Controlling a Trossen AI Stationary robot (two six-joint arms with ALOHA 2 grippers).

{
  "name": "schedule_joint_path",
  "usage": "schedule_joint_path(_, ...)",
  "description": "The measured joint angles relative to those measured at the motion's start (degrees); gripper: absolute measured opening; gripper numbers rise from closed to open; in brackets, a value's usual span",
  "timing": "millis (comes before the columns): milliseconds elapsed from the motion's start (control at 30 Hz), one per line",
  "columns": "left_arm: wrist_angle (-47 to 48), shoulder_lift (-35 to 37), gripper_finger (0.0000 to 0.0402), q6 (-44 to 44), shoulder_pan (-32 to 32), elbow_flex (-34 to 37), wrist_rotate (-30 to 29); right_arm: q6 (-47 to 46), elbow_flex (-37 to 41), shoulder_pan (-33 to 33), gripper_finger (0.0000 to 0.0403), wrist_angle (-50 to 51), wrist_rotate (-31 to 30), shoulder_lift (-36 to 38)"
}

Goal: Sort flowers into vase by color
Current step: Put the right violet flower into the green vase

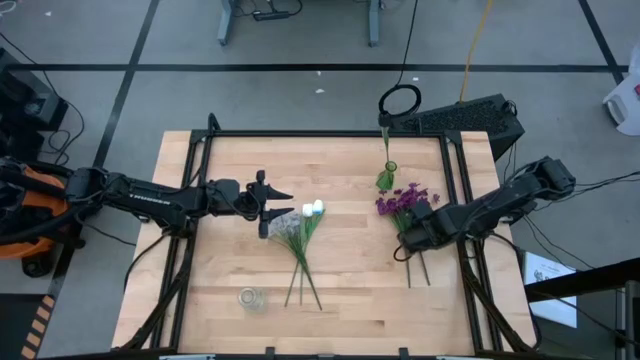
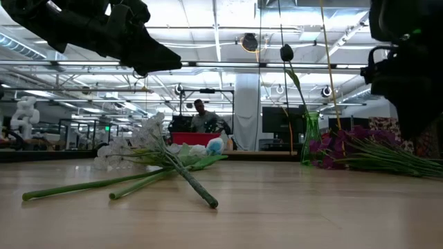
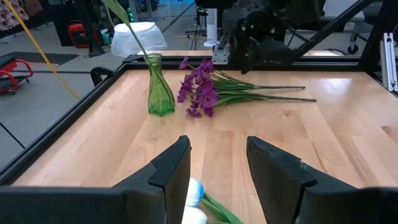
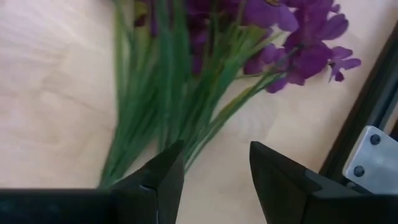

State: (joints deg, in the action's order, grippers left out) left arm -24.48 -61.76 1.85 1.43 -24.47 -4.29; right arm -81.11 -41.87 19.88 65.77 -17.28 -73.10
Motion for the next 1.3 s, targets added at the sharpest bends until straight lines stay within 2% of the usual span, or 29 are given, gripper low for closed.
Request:
schedule_joint_path(167, 0.23, 0.0, 0.0164, 0.0, 0.0, 0.0, 0.0, -0.35, 2.1, -1.32, 0.0171, -2.11, -0.46, 0.02)
schedule_joint_path(400, 0.22, 0.0, 0.0164, 0.02, 0.0, 0.0, 0.0, 1.17, 7.55, -3.53, 0.0171, -12.5, -1.13, 0.02)
schedule_joint_path(500, 0.23, 0.0, 0.0164, 0.02, 0.0, 0.0, 0.0, 0.86, 9.04, -4.04, 0.0163, -13.8, -1.86, 0.02)
schedule_joint_path(667, 0.73, 0.0, 0.0164, 0.02, 0.0, 0.0, 0.0, 0.23, 9.21, -4.19, 0.0118, -13.89, -2.37, 0.02)
schedule_joint_path(900, 0.95, 0.0, 0.0164, 0.39, 0.0, 0.0, 0.0, -0.82, 9.21, -4.17, 0.0013, -16.06, -4.06, 0.02)
schedule_joint_path(1300, 1.06, 0.0, 0.0164, 0.35, -0.02, 0.0, 0.0, 1.11, 7.53, -3.81, 0.0003, -20.11, -3.94, 2.37)
